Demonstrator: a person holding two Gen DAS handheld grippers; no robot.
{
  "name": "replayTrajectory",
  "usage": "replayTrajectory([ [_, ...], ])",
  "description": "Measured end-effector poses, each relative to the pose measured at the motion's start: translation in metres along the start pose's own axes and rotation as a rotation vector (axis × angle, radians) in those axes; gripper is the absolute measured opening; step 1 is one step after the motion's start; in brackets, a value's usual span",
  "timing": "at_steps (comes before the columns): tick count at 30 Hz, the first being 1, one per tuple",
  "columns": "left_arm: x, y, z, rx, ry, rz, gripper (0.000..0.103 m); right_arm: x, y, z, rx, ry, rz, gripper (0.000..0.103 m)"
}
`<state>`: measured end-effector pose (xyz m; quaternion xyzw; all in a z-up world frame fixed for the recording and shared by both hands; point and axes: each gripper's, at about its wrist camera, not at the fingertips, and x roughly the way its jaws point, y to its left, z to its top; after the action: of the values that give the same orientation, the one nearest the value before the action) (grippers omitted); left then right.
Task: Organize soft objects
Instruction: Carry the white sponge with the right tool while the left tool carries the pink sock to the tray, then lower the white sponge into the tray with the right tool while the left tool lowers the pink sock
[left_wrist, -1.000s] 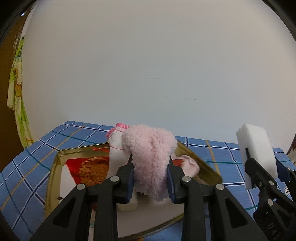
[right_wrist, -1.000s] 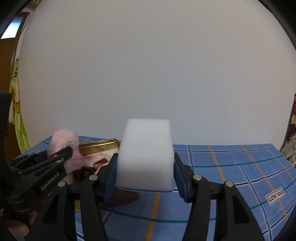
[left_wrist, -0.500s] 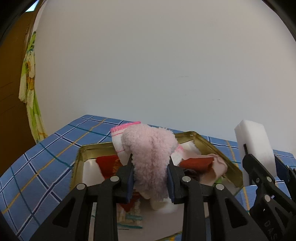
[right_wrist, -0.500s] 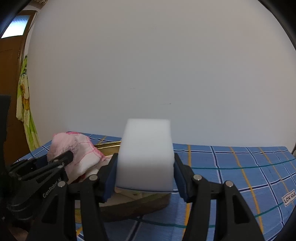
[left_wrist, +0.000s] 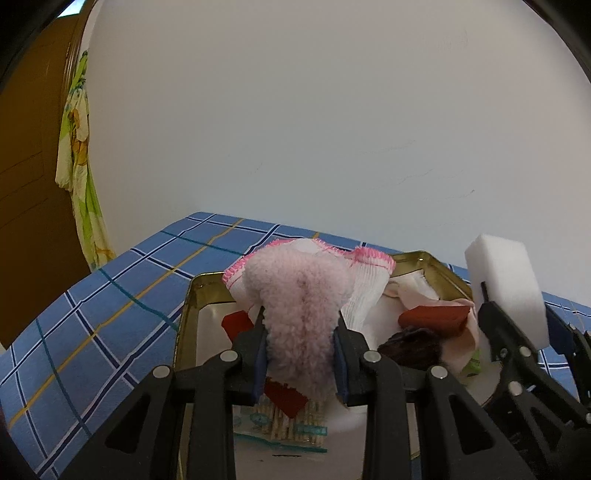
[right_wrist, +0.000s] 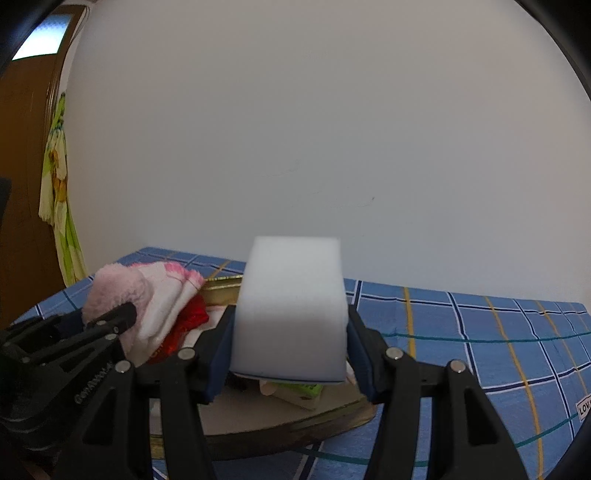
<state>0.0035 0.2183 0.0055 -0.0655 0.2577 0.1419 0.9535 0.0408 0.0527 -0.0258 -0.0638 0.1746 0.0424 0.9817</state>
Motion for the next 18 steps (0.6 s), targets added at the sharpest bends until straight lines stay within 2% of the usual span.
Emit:
replayTrajectory([
  [8, 0.012, 0.005, -0.003, 0.014, 0.043, 0.072, 0.032, 0.020, 0.017, 0.002, -0.017, 0.056, 0.009, 0.056],
  [12, 0.017, 0.011, -0.004, -0.008, 0.068, 0.083, 0.032, 0.028, 0.020, 0.003, -0.029, 0.096, 0.037, 0.056],
  [18, 0.016, 0.010, -0.005, -0.020, 0.075, 0.077, 0.032, 0.030, 0.031, 0.000, -0.074, 0.096, 0.054, 0.057],
])
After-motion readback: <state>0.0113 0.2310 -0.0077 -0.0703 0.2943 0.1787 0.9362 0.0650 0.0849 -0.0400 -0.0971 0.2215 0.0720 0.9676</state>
